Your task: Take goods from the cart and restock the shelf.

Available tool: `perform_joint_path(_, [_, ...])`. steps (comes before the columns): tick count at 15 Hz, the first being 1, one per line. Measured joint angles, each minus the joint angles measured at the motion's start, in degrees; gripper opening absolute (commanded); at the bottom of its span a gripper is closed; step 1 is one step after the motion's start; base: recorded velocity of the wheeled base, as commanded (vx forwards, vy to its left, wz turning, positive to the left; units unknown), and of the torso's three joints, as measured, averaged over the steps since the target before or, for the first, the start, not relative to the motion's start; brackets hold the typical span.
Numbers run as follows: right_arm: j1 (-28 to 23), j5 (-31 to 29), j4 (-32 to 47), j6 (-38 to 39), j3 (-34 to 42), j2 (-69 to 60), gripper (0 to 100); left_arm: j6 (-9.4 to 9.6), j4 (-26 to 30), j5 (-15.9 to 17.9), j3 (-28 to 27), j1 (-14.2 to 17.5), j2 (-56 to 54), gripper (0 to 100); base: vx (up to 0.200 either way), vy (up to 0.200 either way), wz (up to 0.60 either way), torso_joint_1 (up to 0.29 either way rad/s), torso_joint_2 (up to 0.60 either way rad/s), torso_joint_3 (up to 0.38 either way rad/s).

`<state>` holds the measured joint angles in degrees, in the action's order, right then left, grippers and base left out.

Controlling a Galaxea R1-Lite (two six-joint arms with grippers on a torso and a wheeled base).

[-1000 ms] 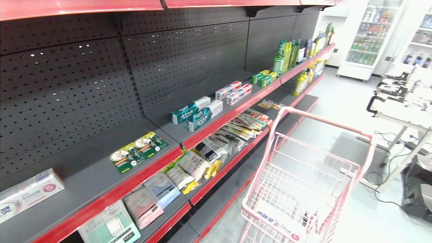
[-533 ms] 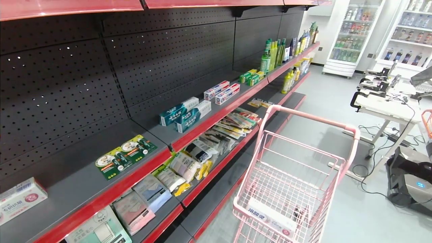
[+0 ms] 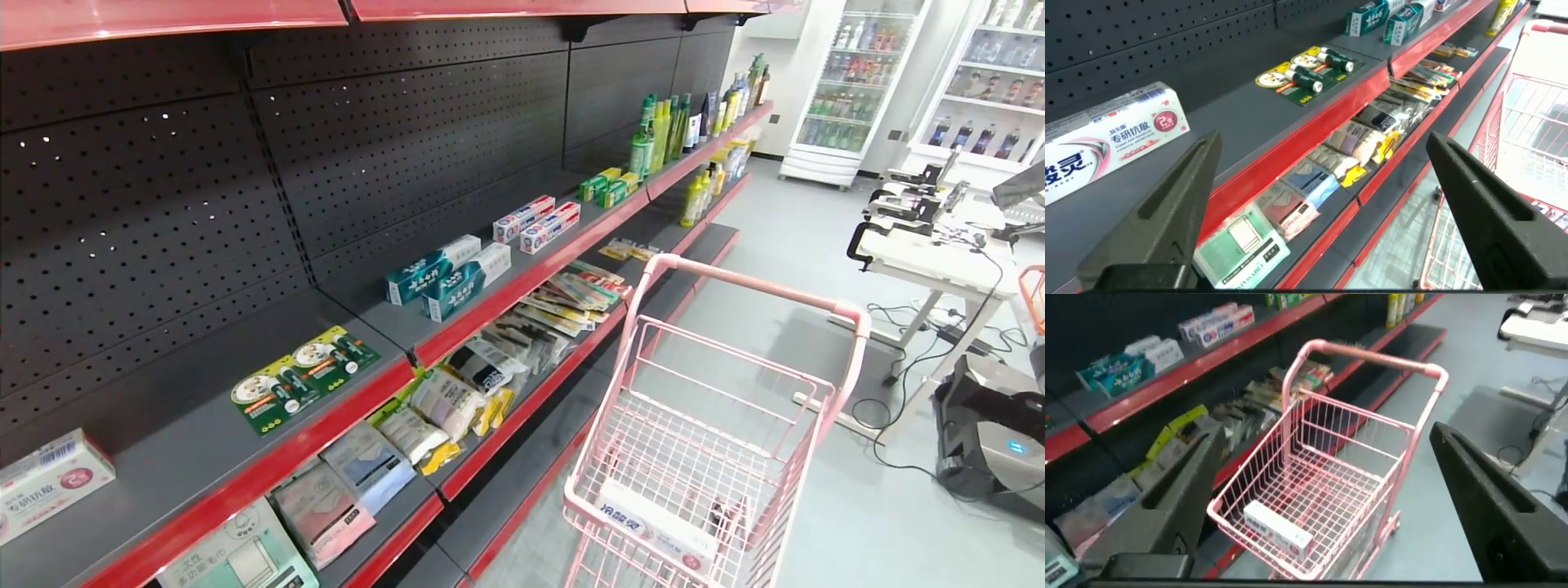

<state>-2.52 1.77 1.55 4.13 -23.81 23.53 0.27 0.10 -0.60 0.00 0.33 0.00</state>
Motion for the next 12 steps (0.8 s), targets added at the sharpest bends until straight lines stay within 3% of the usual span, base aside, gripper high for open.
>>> perform_joint_path(3, [1.4, 1.6, -4.9, -3.0, -8.2, 23.0, 100, 0.06, 0.0, 0.0, 0.0, 0.0, 0.0, 100, 0.0, 0.0, 0.0, 0.0, 0.0, 0.0])
perform_joint_path(8, [6.3, 4.3, -19.8, -15.2, -4.9, 54.6, 100, 0.06, 0.0, 0.0, 0.0, 0.0, 0.0, 100, 0.0, 0.0, 0.0, 0.0, 0.0, 0.0])
perform_joint_path(12, [9.8, 6.5, -24.2, -18.7, -3.4, 66.8, 100, 0.02, 0.0, 0.0, 0.0, 0.0, 0.0, 100, 0.0, 0.0, 0.0, 0.0, 0.0, 0.0])
